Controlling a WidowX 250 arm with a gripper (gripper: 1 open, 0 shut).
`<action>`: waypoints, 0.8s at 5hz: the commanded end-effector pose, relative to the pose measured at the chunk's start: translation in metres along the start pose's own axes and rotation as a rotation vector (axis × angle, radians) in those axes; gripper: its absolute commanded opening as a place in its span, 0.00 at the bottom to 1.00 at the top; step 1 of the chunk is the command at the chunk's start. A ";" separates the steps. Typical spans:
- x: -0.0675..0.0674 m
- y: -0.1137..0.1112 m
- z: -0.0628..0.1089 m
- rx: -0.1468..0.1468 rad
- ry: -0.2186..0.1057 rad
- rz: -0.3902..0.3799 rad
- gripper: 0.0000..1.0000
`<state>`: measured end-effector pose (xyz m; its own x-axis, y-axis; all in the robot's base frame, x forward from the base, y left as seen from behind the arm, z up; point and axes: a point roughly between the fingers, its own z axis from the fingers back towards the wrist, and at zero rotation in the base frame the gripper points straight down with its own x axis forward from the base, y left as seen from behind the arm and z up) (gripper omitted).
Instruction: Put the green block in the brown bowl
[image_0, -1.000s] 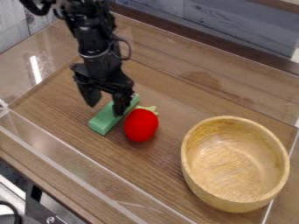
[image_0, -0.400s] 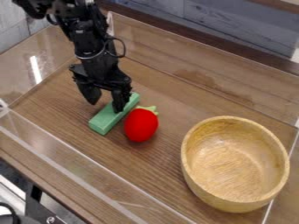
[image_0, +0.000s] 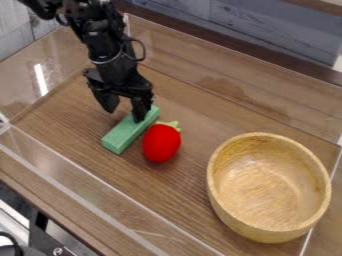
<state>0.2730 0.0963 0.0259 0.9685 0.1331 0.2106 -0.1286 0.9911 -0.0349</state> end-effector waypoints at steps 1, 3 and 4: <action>-0.003 -0.007 -0.011 -0.009 0.049 -0.031 1.00; -0.008 -0.004 -0.020 -0.022 0.095 -0.003 1.00; -0.019 -0.011 -0.021 -0.031 0.117 -0.005 1.00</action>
<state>0.2754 0.0923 0.0213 0.9776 0.1265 0.1680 -0.1200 0.9916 -0.0483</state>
